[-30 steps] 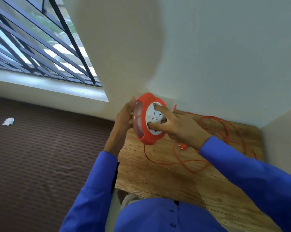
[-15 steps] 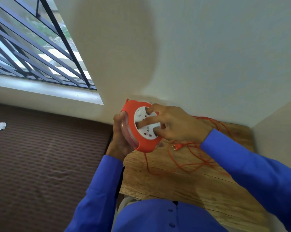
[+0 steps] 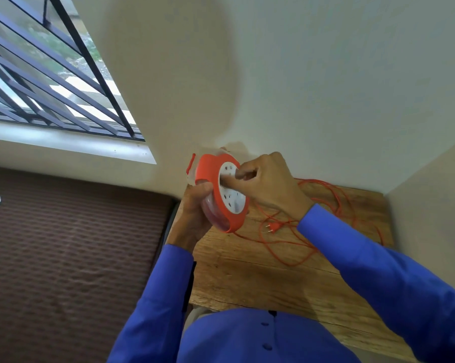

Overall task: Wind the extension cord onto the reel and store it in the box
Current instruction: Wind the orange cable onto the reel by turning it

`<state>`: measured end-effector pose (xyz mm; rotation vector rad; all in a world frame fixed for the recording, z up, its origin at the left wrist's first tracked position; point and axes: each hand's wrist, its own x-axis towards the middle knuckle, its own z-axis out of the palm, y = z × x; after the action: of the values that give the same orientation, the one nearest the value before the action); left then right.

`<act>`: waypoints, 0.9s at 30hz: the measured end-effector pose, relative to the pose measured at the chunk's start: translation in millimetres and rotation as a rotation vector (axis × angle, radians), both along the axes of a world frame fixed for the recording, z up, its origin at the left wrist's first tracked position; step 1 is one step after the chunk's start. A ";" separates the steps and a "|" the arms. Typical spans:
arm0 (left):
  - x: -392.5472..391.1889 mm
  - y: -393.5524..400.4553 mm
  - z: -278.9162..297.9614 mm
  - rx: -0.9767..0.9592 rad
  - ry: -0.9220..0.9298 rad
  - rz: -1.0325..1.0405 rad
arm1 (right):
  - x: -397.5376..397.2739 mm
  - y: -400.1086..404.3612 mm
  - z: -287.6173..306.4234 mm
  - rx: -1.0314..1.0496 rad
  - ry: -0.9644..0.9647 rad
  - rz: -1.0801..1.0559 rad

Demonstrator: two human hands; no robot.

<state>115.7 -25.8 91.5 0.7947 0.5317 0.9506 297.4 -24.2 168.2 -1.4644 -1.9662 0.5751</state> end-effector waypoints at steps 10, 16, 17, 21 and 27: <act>3.7 -4.6 1.9 0.157 0.009 0.030 | 1.0 -22.6 -19.1 0.001 0.023 -0.093; 6.1 -4.2 -3.9 0.016 -0.117 0.064 | 11.2 -45.5 -15.2 0.455 -0.492 0.232; 5.3 -4.8 -3.0 0.037 -0.122 0.065 | 15.7 -44.8 -16.5 0.449 -0.563 0.286; 7.3 -8.1 3.1 0.039 -0.099 0.042 | 28.2 -36.7 -5.6 0.419 -0.678 0.365; 15.0 -7.7 10.1 0.064 -0.086 0.003 | 27.3 -27.2 12.0 0.255 -0.316 0.176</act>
<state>130.7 -33.5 101.7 0.8069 0.4291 1.0042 324.7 -51.4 180.2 -1.2921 -2.3305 0.1594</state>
